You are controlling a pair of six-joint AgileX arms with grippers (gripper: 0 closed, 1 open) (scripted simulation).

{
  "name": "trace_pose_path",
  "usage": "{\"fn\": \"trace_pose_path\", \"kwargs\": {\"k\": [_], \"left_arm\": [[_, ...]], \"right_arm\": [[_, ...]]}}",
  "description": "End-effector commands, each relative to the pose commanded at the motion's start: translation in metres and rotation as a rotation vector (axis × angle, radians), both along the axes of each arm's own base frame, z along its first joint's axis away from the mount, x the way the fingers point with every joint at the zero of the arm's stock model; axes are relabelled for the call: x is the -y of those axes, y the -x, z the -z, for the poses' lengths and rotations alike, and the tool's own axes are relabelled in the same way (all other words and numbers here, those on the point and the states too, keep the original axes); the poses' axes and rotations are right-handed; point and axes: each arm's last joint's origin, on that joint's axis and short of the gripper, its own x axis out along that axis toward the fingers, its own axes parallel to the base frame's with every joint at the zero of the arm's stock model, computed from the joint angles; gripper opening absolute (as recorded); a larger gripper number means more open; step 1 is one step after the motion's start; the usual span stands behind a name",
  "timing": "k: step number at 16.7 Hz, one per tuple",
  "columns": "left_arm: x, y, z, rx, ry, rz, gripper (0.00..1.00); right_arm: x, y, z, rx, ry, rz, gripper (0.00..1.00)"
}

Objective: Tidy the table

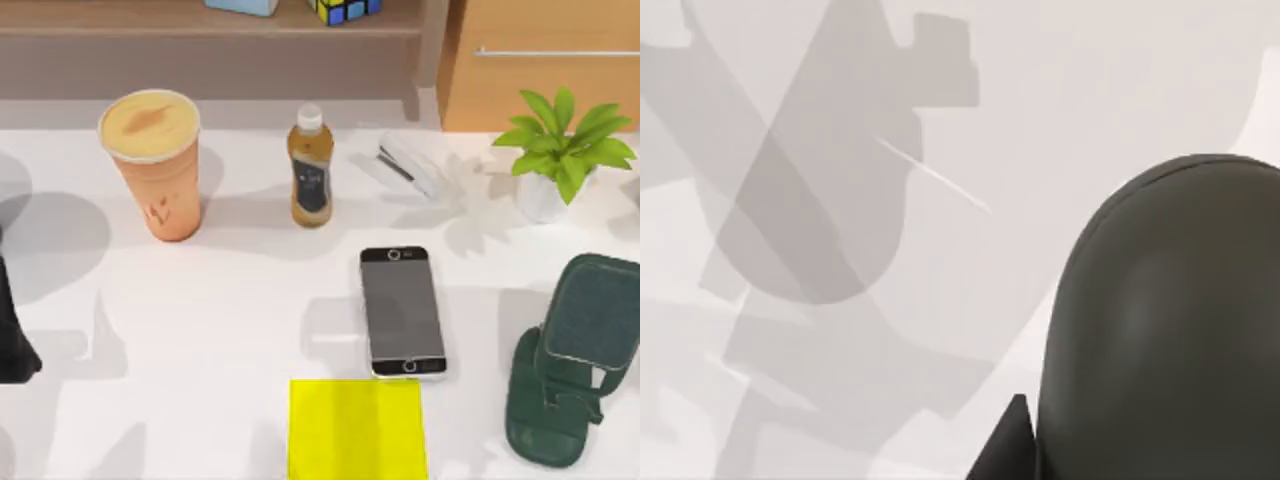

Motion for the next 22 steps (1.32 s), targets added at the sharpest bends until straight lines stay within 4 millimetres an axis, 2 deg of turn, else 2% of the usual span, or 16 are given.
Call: {"fn": "trace_pose_path", "kwargs": {"k": [4, 7, 9, 11, 14, 16, 18, 20, 22], "left_arm": [[0.000, 0.000, 0.000, 0.000, 0.000, 0.000, 1.00], [0.000, 0.000, 0.000, 0.000, 0.000, 0.000, 1.00], [0.000, 0.000, 0.000, 0.000, 0.000, 0.000, 1.00], [0.000, 0.000, 0.000, 0.000, 0.000, 0.000, 1.00], [0.000, 0.000, 0.000, 0.000, 0.000, 0.000, 1.00], [0.000, 0.000, 0.000, 0.000, 0.000, 0.000, 1.00], [0.000, 0.000, 0.000, 0.000, 0.000, 0.000, 1.00], [0.000, 0.000, 0.000, 0.000, 0.000, 0.000, 1.00], [0.000, 0.000, 0.000, 0.000, 0.000, 0.000, 1.00]], "right_arm": [[-0.004, -0.003, -0.002, 0.015, -0.006, -0.020, 0.00], [-0.033, -0.020, -0.027, 0.157, -0.035, -0.204, 0.00], [-0.069, -0.032, -0.052, 0.285, -0.062, -0.431, 0.00], [-0.118, -0.037, -0.072, 0.399, -0.086, -0.730, 0.00], [-0.201, -0.028, -0.085, 0.517, -0.102, -1.248, 0.00], [-0.253, -0.011, -0.079, 0.547, -0.094, -1.598, 0.00], [-0.296, 0.010, -0.059, 0.523, -0.074, -1.921, 0.00], [-0.328, 0.032, -0.029, 0.443, -0.047, -2.203, 0.00], [-0.346, 0.053, 0.006, 0.313, -0.026, -2.428, 0.00]]}}
